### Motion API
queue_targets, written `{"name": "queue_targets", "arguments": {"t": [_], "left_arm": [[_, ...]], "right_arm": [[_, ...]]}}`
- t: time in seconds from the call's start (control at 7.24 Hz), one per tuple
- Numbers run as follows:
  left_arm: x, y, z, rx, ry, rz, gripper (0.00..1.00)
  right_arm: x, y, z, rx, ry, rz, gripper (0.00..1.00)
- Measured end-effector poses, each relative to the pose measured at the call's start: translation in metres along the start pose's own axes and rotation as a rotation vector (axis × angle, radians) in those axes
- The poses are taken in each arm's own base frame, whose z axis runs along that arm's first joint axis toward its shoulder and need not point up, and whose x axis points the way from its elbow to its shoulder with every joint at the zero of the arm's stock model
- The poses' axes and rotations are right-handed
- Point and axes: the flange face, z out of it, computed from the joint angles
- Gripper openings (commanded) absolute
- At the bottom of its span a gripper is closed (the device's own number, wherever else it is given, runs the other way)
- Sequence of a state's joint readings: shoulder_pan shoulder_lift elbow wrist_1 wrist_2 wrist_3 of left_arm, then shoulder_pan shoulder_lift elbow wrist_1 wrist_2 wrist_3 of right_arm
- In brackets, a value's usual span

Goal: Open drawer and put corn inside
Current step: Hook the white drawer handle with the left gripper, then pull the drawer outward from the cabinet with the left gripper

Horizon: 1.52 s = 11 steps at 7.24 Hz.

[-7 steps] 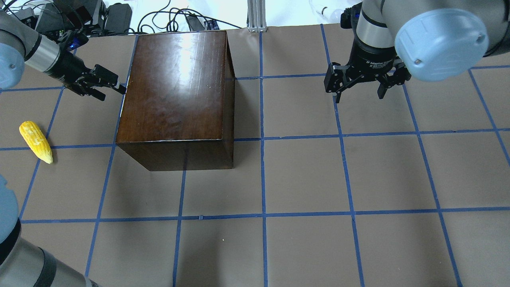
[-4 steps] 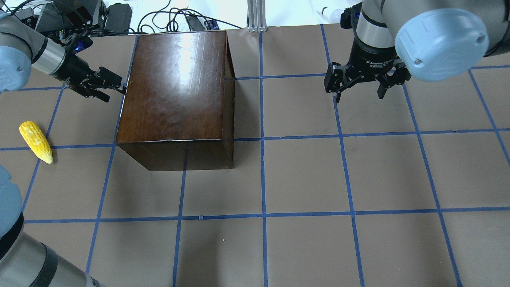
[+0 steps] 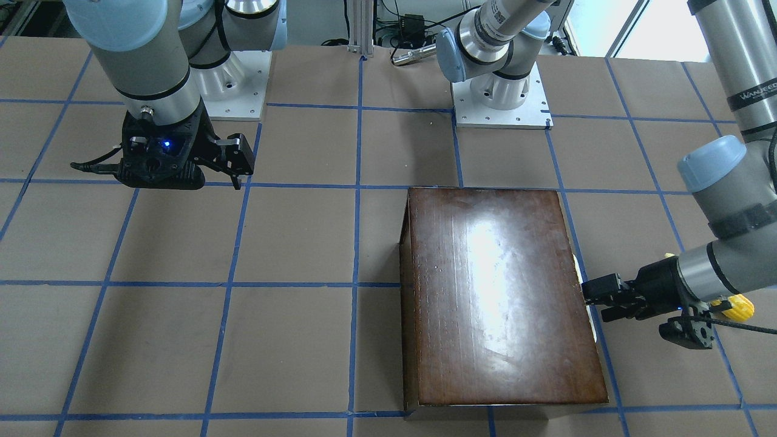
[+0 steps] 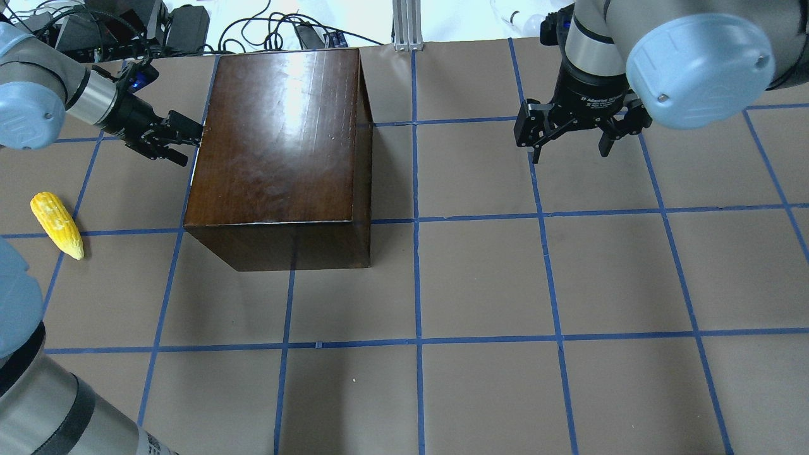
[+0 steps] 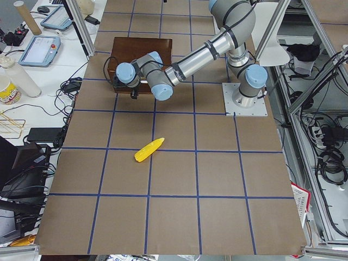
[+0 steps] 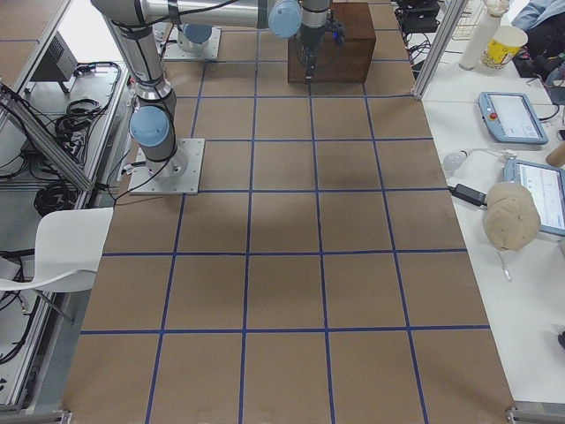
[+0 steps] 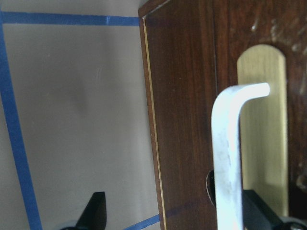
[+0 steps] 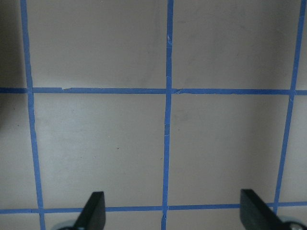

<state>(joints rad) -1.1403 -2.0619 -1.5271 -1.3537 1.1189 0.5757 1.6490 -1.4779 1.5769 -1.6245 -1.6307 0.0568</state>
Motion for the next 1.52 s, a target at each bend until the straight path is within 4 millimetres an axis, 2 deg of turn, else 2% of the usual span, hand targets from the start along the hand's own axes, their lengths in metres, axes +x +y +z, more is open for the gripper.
{"name": "queue_targets", "arguments": {"t": [0.69,1.24,1.52], "left_arm": [[-0.017,-0.001,-0.005,-0.024,-0.078,0.052,1.00],[-0.027,-0.008,-0.020,-0.025,-0.118,0.059,1.00],[-0.040,-0.005,-0.024,-0.025,-0.113,0.048,1.00]], "right_arm": [[0.000,0.000,0.000,0.001,0.000,0.000,1.00],[0.000,0.000,0.000,0.001,0.000,0.000,1.00],[0.000,0.000,0.000,0.000,0.000,0.000,1.00]]}}
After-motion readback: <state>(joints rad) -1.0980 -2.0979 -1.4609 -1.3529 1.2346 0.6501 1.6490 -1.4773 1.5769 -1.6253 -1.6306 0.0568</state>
